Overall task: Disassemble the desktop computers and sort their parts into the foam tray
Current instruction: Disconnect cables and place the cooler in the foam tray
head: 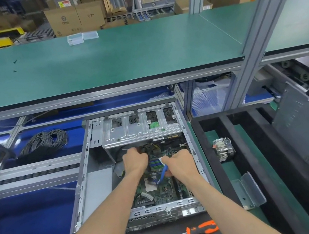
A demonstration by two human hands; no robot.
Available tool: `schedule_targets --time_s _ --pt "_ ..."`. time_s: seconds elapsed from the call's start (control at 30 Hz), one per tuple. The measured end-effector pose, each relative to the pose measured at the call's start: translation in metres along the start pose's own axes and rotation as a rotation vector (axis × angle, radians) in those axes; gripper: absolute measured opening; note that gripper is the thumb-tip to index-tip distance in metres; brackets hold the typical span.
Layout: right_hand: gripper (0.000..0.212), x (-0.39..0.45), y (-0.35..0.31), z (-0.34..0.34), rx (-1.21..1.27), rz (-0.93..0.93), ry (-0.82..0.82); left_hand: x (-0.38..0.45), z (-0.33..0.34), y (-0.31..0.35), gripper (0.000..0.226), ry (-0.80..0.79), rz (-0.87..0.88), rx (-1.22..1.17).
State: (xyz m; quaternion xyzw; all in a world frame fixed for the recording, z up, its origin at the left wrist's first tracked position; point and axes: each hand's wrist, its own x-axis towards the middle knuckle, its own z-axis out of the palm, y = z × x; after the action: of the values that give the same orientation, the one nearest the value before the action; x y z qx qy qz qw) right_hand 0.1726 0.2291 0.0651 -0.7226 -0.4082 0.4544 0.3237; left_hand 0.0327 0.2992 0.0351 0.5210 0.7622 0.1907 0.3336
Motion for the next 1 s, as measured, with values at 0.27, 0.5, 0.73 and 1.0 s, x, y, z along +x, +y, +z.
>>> schedule_targets --time_s 0.27,0.5,0.73,1.0 --pt "0.035 0.005 0.003 0.002 -0.054 -0.007 -0.005 0.022 0.013 -0.011 0.028 0.074 0.16 0.261" --pt "0.032 0.007 0.004 0.003 -0.027 0.0 -0.01 0.038 0.013 -0.02 0.016 0.034 0.159 0.198" --pt "0.033 0.007 0.003 0.004 -0.029 0.017 -0.007 0.043 0.018 -0.022 0.019 0.036 0.328 0.309" --pt "0.034 0.01 0.007 0.005 -0.067 0.023 -0.008 0.033 0.02 -0.02 0.013 0.155 0.395 0.52"
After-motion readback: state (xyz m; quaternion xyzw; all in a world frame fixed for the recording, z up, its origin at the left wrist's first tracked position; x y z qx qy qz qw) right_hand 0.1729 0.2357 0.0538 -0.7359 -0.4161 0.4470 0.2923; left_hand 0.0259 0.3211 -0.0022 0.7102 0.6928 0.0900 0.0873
